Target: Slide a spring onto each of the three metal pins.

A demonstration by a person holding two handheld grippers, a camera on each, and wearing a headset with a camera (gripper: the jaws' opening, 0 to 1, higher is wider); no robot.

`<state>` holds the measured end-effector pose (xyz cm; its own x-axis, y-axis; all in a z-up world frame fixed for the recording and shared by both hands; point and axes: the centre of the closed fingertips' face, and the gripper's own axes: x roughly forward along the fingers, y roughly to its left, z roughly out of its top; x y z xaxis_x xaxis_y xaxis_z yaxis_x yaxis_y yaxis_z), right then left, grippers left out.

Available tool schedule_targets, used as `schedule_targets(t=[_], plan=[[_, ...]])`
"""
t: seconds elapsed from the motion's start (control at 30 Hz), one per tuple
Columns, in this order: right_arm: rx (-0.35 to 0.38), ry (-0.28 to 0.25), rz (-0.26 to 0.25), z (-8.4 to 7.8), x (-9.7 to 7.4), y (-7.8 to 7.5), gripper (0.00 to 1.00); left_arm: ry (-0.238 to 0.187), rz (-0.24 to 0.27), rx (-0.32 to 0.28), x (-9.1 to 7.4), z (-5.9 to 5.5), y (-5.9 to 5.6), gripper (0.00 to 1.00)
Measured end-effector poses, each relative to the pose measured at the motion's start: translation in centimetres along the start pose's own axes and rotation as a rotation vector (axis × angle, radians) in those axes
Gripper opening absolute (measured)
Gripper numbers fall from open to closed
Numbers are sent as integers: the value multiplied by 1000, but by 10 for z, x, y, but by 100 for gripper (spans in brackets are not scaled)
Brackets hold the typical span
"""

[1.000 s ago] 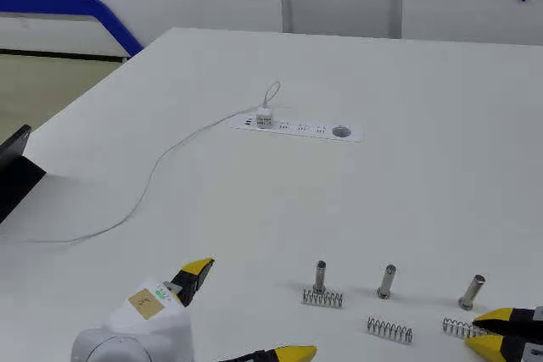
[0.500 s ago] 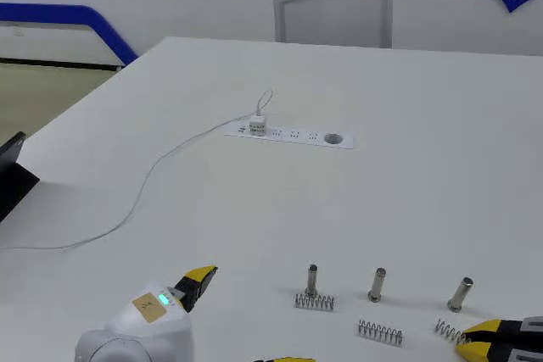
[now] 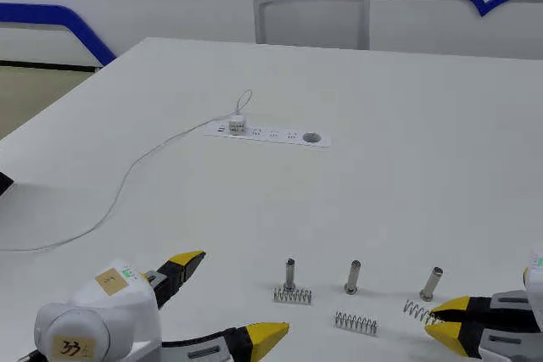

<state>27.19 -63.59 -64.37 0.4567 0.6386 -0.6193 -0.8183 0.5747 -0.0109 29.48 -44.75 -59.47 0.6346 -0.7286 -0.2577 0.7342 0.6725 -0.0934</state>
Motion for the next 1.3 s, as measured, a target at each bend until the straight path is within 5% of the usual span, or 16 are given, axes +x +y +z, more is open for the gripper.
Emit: schedule_targets(t=[0.1,0.27,0.43,0.7,1.07,1.3], plan=[[-26,-8,24,12,0,8,10,-2,-43,78,12,13,-10,90],[-71,-19,48,30,-2,18,10,-15,-166,109,32,32,-36,84],[-117,-22,76,45,-6,28,10,3,-271,106,44,35,-59,78],[-178,-34,139,61,-8,47,10,55,-416,136,57,30,-88,62],[-250,2,188,60,-6,59,10,112,-518,185,54,21,-105,39],[-267,-7,209,68,-6,67,10,136,-576,232,54,19,-118,33]])
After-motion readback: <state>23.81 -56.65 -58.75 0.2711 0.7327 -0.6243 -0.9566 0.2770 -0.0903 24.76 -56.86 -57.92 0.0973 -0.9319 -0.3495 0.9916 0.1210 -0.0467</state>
